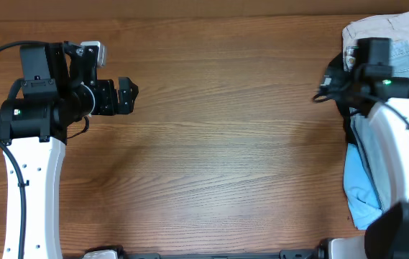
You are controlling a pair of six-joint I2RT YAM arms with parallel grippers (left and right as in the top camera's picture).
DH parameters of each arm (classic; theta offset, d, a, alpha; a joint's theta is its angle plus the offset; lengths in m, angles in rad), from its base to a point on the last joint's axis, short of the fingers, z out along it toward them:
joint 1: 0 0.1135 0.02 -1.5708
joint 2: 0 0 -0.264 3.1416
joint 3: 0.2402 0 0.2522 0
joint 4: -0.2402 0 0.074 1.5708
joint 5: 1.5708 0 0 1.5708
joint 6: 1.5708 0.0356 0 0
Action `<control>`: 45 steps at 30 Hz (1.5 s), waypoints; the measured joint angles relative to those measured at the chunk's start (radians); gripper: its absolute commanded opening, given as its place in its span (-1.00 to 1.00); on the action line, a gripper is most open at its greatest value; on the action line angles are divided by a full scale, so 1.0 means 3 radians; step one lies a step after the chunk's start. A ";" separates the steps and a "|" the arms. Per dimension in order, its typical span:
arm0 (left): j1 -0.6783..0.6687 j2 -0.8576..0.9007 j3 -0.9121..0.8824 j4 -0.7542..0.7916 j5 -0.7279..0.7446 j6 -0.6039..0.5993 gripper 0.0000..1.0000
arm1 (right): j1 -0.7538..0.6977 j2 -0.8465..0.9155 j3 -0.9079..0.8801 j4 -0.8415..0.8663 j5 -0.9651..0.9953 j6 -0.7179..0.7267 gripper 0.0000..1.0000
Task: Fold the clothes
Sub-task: 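Move the right gripper over the denim shorts on the clothes stack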
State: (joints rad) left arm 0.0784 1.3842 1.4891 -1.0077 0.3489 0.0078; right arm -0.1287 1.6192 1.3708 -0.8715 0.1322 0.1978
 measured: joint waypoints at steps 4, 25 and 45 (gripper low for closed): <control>0.0000 0.0004 0.0001 0.0041 -0.0001 0.0000 1.00 | -0.0537 0.0281 0.0000 0.0005 0.0010 0.0067 0.82; -0.0132 0.0830 0.0015 0.0043 0.0014 -0.0114 0.96 | -0.1227 0.0856 0.0000 0.0197 -0.0272 -0.0568 -0.46; -0.0151 0.0855 0.0015 0.0108 -0.0130 -0.0114 1.00 | -0.1266 0.1040 0.0010 0.0229 -0.0482 -0.0650 0.50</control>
State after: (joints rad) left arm 0.0330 1.6405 1.4937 -0.9752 0.3099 -0.0265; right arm -0.5087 1.9312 1.3739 -0.8028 -0.0124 0.0029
